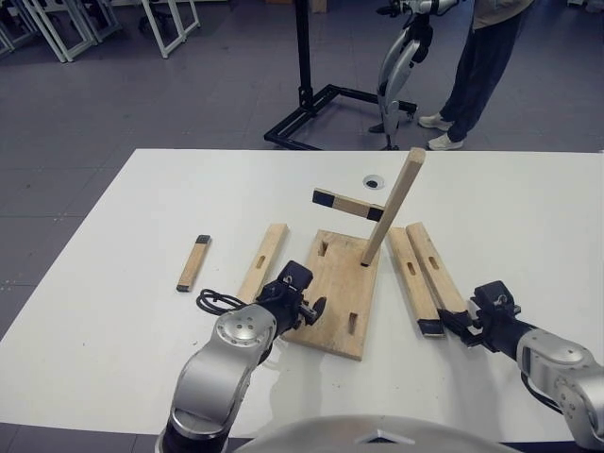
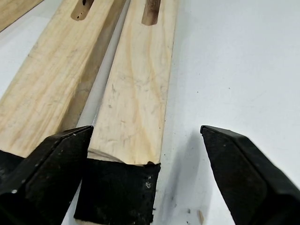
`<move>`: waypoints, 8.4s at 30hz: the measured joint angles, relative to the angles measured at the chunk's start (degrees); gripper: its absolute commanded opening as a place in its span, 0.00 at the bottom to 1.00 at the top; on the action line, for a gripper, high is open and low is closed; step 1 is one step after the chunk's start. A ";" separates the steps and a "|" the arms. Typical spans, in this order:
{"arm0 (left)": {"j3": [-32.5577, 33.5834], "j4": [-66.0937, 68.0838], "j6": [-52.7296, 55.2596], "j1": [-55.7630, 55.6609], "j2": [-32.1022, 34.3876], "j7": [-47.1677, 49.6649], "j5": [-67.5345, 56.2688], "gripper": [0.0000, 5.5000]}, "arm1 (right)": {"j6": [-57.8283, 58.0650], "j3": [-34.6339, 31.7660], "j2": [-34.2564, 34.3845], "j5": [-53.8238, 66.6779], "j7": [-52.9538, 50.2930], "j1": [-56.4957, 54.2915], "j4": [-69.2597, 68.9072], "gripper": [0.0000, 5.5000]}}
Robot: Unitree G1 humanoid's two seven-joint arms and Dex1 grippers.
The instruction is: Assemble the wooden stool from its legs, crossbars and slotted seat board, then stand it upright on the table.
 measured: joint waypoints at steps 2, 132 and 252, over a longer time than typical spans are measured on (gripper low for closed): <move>7.05 0.05 2.53 -0.06 -7.79 -0.64 -2.27 0.71 | -0.75 0.44 0.43 -0.36 0.63 -0.51 0.72 0.62; 34.98 35.49 -28.37 -16.25 26.20 -8.44 -99.19 0.37 | 15.69 0.44 5.08 23.10 -9.10 -5.42 -5.63 0.83; 3.47 77.70 -79.92 -27.33 21.40 -48.85 -28.62 0.37 | 16.58 3.70 26.68 21.82 -10.89 -41.52 1.16 0.43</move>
